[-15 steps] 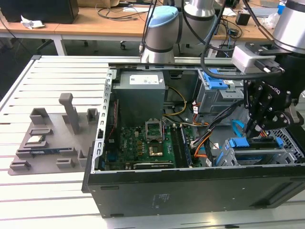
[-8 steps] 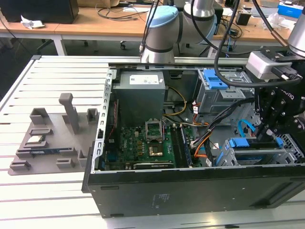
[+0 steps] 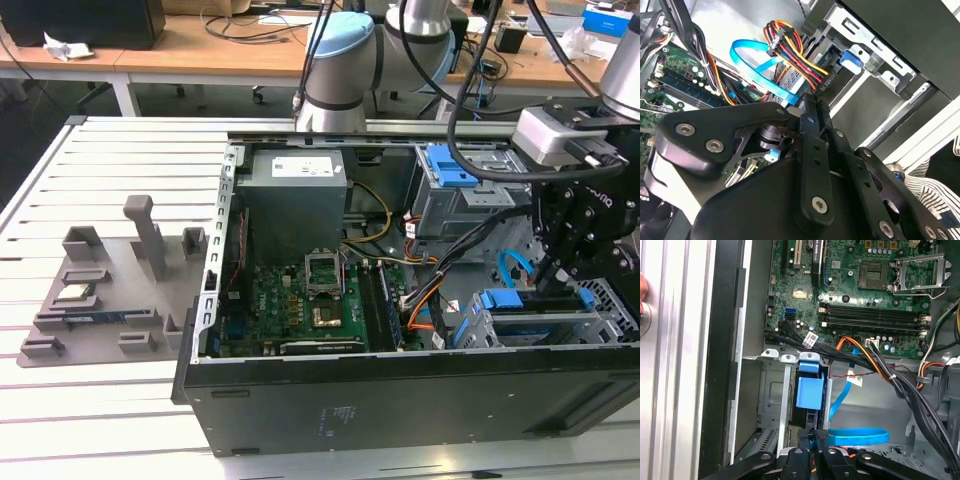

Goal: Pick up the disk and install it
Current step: 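Insert the second disk wire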

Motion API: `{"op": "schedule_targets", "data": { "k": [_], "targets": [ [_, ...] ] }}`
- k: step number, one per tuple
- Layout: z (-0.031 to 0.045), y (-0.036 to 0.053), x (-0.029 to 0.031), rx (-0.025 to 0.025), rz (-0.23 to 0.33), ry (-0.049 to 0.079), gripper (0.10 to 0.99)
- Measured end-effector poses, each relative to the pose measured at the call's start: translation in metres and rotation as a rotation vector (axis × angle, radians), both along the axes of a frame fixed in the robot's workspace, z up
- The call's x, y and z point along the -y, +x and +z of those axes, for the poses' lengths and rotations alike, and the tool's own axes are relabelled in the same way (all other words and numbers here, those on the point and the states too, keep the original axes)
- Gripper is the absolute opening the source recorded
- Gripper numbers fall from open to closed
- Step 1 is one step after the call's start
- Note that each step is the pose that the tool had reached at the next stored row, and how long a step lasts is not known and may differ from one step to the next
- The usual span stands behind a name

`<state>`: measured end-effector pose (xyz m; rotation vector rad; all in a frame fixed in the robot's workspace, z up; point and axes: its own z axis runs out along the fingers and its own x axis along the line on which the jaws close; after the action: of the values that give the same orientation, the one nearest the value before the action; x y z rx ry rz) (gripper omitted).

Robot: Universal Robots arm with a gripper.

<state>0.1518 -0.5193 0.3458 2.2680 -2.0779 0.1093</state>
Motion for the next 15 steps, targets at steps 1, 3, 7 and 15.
{"op": "schedule_targets", "data": {
  "k": [1, 3, 7, 15],
  "targets": [
    [-0.0005, 0.0, -0.0003, 0.0, 0.0, 0.001, 0.165],
    [-0.0009, 0.0, -0.0004, 0.0, 0.0, 0.0, 0.165],
    [-0.0027, 0.0001, -0.0004, 0.0, 0.0, 0.0, 0.165],
    [-0.0046, 0.0053, -0.0004, 0.0001, 0.0, 0.001, 0.165]
  ]
}}
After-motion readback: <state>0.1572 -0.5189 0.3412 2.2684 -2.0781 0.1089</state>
